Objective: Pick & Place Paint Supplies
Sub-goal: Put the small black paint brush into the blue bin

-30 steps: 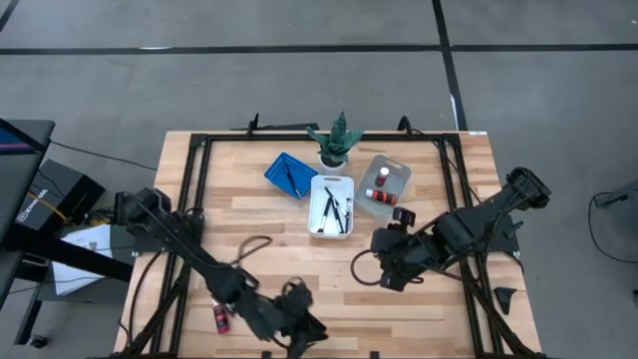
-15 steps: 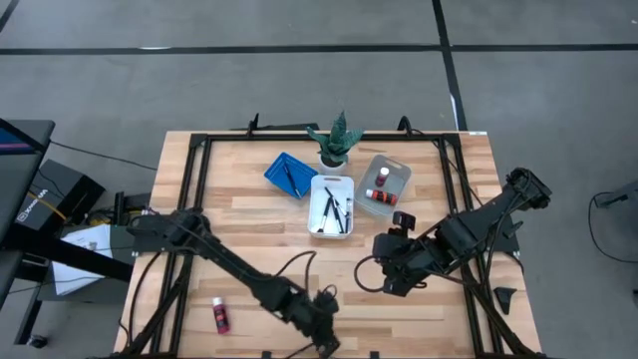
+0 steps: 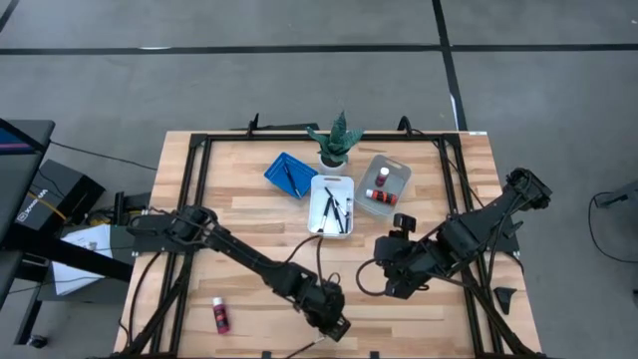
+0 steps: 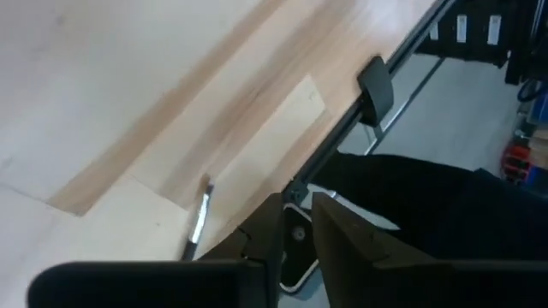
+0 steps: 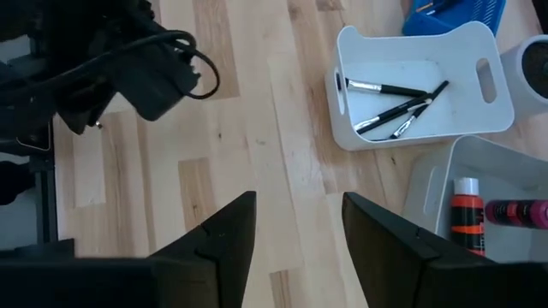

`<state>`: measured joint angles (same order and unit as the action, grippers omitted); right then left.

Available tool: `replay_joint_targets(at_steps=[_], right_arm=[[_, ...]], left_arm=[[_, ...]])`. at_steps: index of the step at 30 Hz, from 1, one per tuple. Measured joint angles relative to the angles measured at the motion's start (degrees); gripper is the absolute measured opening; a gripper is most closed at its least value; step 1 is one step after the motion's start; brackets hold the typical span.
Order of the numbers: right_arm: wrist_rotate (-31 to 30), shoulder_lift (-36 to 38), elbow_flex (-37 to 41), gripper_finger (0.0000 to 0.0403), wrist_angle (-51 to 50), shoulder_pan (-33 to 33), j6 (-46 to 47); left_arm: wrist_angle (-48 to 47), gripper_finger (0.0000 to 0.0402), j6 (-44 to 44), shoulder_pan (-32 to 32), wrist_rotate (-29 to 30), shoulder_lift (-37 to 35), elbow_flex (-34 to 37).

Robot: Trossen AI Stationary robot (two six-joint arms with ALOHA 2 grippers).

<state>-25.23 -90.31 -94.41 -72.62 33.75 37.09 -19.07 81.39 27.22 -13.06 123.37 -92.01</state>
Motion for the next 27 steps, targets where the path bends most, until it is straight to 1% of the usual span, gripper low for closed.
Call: replay_joint_targets(at_steps=[4,7,9,12,14,15,17,19,21,22,24,27], right_arm=[[0.4,0.0,0.0,0.0170,0.0,0.0,-0.1],[1.3,0.0,0.0,0.0170,0.0,0.0,0.0],[1.4,0.0,0.0,0.0170,0.0,0.0,-0.1],[1.4,0.0,0.0,0.0170,0.0,0.0,-0.1],[1.4,0.0,0.0,0.0170,0.2,0.0,-0.2],[1.4,0.0,0.0,0.0170,0.5,-0.1,-0.5],[1.8,0.0,0.0,0.0170,0.8,-0.1,-1.1],[2.2,0.0,0.0,0.0170,0.9,-0.1,-1.3],[2.4,0.0,0.0,0.0170,0.9,-0.1,-1.3],[2.7,0.0,0.0,0.0170,0.9,-0.1,-1.3],[2.7,0.0,0.0,0.0170,0.9,-0.1,-1.3],[2.8,0.0,0.0,0.0170,1.1,-0.1,-1.6]], left_arm=[[0.2,0.0056,0.1,0.6,-2.8,0.0,-0.2],[0.3,0.0056,0.5,1.4,-5.4,0.0,-3.6],[0.3,0.0056,0.1,1.7,-5.6,-0.1,-6.6],[-6.2,0.0056,-2.9,1.7,-4.7,0.3,-9.6],[-9.4,0.0056,-2.8,1.3,-5.1,1.6,-10.1],[-9.0,0.0056,-1.9,1.3,-6.4,3.0,-10.4],[-7.2,0.0056,-2.6,1.3,-7.0,6.0,-13.2],[-8.9,0.0056,-5.0,1.5,-8.4,8.4,-16.6],[-12.4,0.0056,-5.6,1.4,-11.0,11.0,-19.7],[-14.6,0.0056,-6.2,1.4,-10.7,12.1,-20.7],[-16.4,0.0056,-8.5,1.4,-7.1,13.6,-22.2],[-18.7,0.0056,-8.9,1.0,-7.5,13.8,-22.6]])
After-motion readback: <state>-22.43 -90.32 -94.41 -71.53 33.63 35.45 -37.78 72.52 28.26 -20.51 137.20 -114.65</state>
